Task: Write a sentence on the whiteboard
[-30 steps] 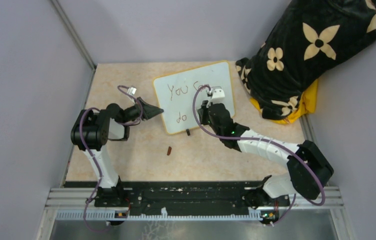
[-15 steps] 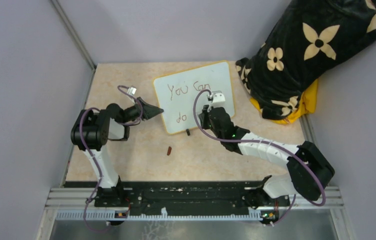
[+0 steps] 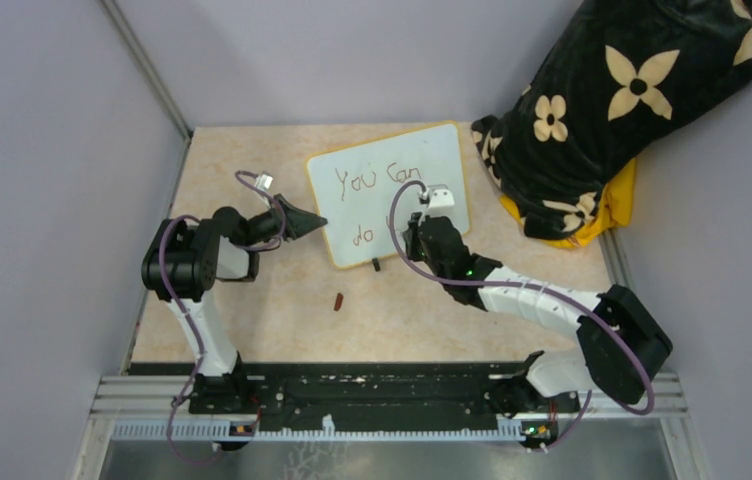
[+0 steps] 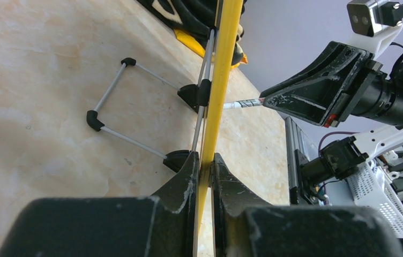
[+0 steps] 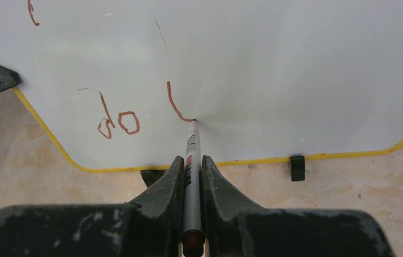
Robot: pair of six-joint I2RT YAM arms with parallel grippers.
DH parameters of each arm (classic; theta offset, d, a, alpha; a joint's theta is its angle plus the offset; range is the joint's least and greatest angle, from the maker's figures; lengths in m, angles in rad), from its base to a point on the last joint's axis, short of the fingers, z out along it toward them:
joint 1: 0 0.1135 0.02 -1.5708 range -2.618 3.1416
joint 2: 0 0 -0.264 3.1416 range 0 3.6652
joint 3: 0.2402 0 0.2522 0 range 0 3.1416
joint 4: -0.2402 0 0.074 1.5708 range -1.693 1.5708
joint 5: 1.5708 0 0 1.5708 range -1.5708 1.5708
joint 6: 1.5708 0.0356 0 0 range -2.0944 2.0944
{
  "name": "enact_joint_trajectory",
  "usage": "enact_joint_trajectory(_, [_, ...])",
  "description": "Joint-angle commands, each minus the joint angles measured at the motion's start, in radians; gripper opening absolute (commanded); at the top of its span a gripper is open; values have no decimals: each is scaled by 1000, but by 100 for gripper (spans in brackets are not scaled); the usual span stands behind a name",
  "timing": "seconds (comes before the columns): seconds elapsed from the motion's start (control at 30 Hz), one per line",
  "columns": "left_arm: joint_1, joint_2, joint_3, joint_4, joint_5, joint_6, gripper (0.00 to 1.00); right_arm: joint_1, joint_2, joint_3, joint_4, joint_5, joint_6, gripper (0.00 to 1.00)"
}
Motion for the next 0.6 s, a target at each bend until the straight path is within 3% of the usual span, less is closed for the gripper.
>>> enact_joint_trajectory(0.0, [-21,22,-10,183,38,6,0,-2,-45,-4,3,87,10,0])
enact_joint_trajectory(0.57, [-21,22,-11,183,40,7,0,13,-74,-11,130,-64,-26,0])
